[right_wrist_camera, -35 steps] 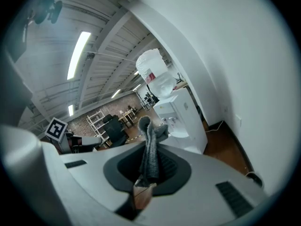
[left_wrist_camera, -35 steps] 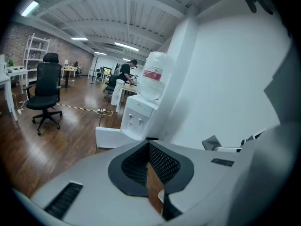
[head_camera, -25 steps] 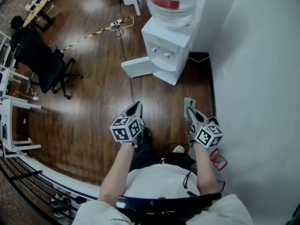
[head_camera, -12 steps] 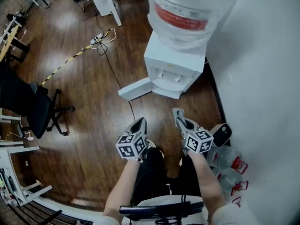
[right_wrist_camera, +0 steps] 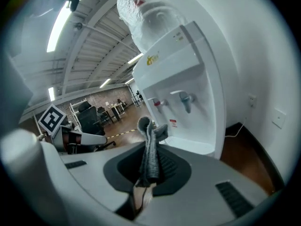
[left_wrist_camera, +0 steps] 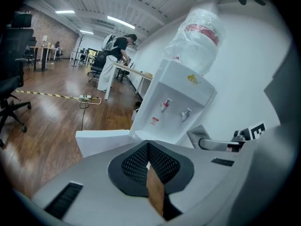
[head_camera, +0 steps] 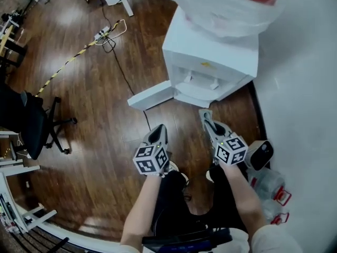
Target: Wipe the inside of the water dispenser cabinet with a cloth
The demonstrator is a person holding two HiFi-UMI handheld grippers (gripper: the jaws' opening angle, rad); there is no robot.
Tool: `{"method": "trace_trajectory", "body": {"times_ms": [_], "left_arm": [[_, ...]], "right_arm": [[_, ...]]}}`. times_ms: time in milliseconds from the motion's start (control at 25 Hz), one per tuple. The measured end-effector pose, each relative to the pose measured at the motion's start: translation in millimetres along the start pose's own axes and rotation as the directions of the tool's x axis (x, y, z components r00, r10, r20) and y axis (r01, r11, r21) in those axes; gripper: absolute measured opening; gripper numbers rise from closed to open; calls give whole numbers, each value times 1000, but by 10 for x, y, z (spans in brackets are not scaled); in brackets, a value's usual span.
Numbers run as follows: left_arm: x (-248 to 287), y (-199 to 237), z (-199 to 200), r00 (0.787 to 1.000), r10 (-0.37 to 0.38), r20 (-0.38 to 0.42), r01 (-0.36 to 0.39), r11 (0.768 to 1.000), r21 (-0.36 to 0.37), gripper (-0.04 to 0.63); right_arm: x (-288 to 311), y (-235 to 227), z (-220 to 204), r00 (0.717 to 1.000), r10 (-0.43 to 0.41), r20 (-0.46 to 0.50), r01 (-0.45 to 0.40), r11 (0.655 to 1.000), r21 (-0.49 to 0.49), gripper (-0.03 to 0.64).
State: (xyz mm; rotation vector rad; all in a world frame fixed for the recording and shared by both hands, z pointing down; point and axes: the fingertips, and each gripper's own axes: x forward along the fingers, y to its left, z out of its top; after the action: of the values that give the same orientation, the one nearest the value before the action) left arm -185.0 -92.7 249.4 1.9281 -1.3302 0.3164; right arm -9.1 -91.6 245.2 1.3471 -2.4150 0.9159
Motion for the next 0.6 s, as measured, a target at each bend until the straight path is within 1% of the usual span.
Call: {"method": "trace_trajectory", "body": {"times_ms": [120, 200, 280, 440, 520, 600], "left_arm": [[353, 220, -102, 999, 20, 42, -20, 1000, 12, -6], [591, 372, -212, 998, 22, 61, -23, 1000, 13, -6], [836, 502, -331, 996, 17, 83, -18, 1000, 11, -6], [1335, 696, -564, 992, -7, 125, 4, 1000, 29, -6], [1570, 829, -681, 991, 3, 136, -8, 999, 37, -6], [1789, 975, -780, 988, 16, 152, -22, 999, 38, -6]], "right_arm": [[242, -200, -72, 998, 8, 64, -5, 999, -47, 35], [426, -285, -182, 995, 10, 104, 1, 995, -99, 35], [634, -375, -338, 990, 15, 140, 4, 991, -131, 35], [1132, -560, -796, 981, 52, 189, -22, 987, -157, 35], [1440, -686, -1053, 975, 60, 212, -26, 986, -164, 35], [1752, -843, -1283, 970, 48, 240, -10, 988, -156, 35]]}}
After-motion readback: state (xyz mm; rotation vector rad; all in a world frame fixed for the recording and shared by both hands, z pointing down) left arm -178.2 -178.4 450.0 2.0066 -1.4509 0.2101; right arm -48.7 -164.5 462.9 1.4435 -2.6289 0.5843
